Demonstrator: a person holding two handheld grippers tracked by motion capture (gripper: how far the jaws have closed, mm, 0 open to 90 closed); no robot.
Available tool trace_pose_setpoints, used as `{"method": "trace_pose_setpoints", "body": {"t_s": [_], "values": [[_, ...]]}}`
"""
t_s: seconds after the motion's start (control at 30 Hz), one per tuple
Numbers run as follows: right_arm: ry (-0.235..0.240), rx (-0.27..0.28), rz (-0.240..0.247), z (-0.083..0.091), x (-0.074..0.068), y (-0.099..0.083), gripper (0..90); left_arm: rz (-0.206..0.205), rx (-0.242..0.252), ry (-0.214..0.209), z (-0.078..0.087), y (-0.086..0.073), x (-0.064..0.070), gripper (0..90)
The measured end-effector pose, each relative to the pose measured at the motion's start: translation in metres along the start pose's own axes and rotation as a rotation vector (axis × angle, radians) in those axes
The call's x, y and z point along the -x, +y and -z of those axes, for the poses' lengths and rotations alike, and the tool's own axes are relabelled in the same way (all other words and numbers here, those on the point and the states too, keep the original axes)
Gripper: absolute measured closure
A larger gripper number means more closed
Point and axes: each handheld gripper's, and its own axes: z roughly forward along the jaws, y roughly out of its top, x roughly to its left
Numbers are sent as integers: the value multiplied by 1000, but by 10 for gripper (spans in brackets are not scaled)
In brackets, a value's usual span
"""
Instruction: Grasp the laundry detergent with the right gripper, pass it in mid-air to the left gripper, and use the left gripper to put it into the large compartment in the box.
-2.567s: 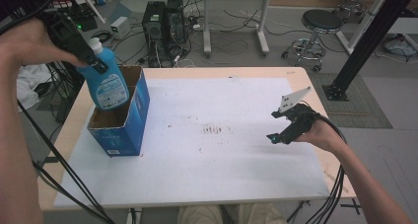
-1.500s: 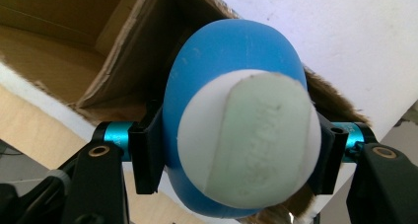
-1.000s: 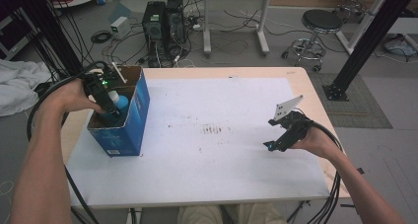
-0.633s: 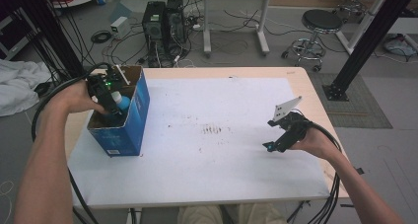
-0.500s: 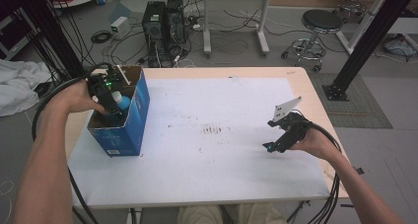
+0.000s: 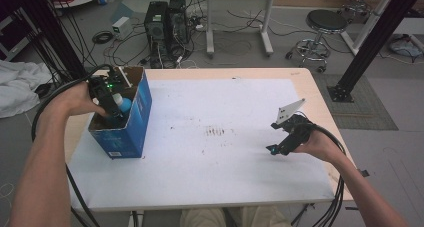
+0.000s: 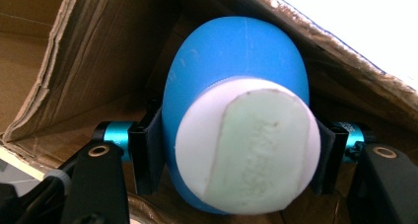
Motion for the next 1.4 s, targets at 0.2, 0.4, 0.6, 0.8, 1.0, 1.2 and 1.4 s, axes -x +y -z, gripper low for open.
{"method": "trace_pose_setpoints", "body": {"t_s": [0.2,0.4,0.6,0.8,1.0,1.2,1.4], "values": [[2,0,2,0,0,0,130,-4,-6,-3,0,0,0,374],[3,-1,0,0,-1,0,130,-13,-22,5,0,0,1,348],[2,0,2,0,-1,0,130,2,-20,2,2,0,1,305],[1,-1,5,0,-1,0,130,9,-23,5,3,-1,2,260],[0,-1,5,0,-2,0,130,12,-24,7,5,-1,2,253],[1,-1,1,0,-2,-1,130,24,-25,11,11,-2,2,242],[1,-1,2,1,-2,-1,130,31,-20,14,17,-2,2,228]]}}
